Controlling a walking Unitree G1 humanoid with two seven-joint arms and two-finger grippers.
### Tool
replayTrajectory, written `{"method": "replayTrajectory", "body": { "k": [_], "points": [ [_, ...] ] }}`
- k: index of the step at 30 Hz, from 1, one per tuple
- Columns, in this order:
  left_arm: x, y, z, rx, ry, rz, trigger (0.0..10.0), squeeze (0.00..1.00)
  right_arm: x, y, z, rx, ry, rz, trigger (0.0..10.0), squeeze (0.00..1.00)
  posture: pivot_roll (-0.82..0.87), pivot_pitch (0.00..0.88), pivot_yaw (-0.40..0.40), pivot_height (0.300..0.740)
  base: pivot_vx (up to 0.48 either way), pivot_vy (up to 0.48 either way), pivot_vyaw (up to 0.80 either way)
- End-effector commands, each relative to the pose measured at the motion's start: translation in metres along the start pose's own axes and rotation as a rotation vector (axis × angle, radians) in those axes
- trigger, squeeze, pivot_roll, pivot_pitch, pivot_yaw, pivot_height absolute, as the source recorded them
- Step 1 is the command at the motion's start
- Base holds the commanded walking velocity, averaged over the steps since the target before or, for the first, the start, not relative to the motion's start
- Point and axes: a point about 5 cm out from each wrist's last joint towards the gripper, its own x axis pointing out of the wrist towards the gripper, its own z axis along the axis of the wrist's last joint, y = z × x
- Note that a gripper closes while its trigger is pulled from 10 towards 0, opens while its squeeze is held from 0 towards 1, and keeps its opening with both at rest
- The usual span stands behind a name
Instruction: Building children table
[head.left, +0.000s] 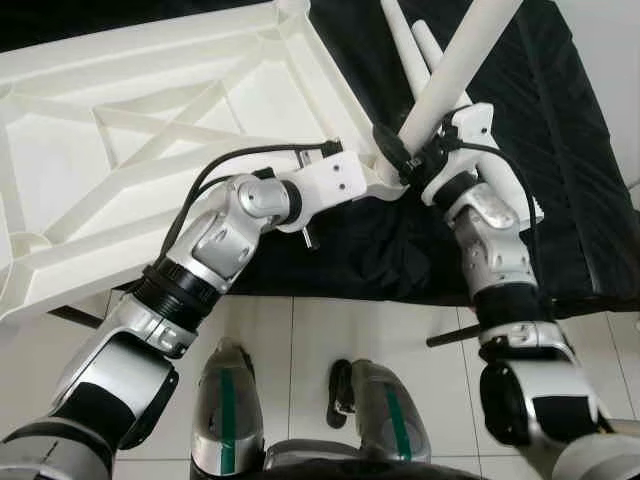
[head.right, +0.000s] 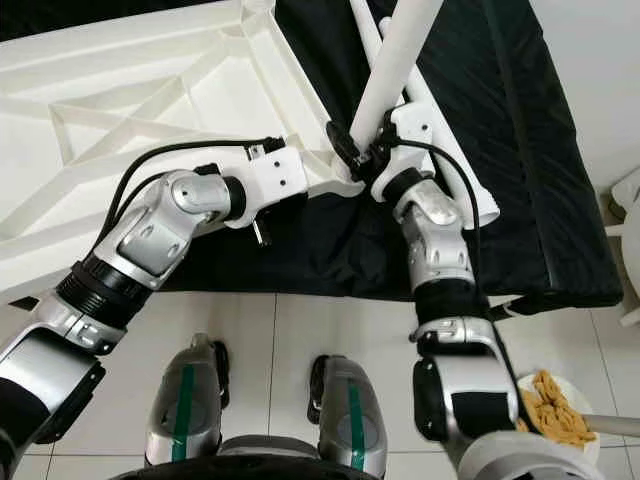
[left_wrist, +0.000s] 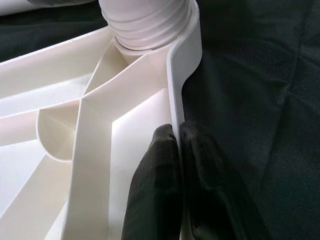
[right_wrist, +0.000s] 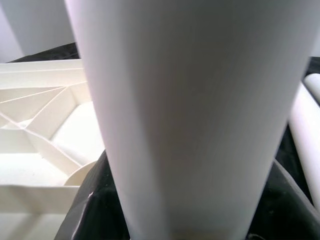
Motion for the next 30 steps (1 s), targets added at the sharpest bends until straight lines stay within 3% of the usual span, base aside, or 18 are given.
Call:
{"method": "replayTrajectory", "body": {
  "k": [1,13,14,15,19,24,25,30],
  "points": [
    [0.003,-0.006,0.006,0.031,-0.012,-0.010,10.0,0.00,0.008,0.015,0.009,0.049,-0.057,-0.019,10.0,0.00,0.06,0.054,-0.073,0.740,0.000,0.000,0.00],
    [0.004,-0.006,0.006,0.027,-0.013,-0.008,10.0,0.00,0.009,0.031,0.004,0.133,-0.070,-0.323,10.0,0.00,0.06,0.061,-0.076,0.740,0.000,0.000,0.00],
    [0.004,-0.006,0.006,0.027,-0.013,-0.008,10.0,0.00,0.009,0.031,0.004,0.133,-0.070,-0.323,10.0,0.00,0.06,0.061,-0.076,0.740,0.000,0.000,0.00],
    [0.004,-0.006,0.006,0.027,-0.014,-0.008,10.0,0.00,0.012,0.044,0.005,0.164,-0.087,-0.299,10.0,0.00,0.06,0.062,-0.073,0.740,0.000,0.000,0.00],
    [0.004,-0.007,0.007,0.028,-0.015,-0.013,10.0,0.00,0.012,0.053,0.006,0.187,-0.087,-0.278,10.0,0.00,0.06,0.063,-0.071,0.740,0.000,0.000,0.00],
    [0.004,-0.007,0.006,0.029,-0.014,-0.015,10.0,0.00,0.008,0.047,0.004,0.186,-0.071,-0.307,10.0,0.00,0.06,0.067,-0.070,0.740,0.000,0.000,0.00],
    [0.003,-0.008,0.006,0.029,-0.014,-0.016,10.0,0.00,0.006,0.045,0.004,0.193,-0.074,-0.313,10.0,1.00,0.06,0.067,-0.071,0.740,0.000,0.000,0.00],
    [0.003,-0.007,0.006,0.027,-0.013,-0.015,10.0,0.00,0.004,0.046,0.006,0.194,-0.084,-0.314,10.0,1.00,0.06,0.064,-0.071,0.740,0.000,0.000,0.00]
  ]
}}
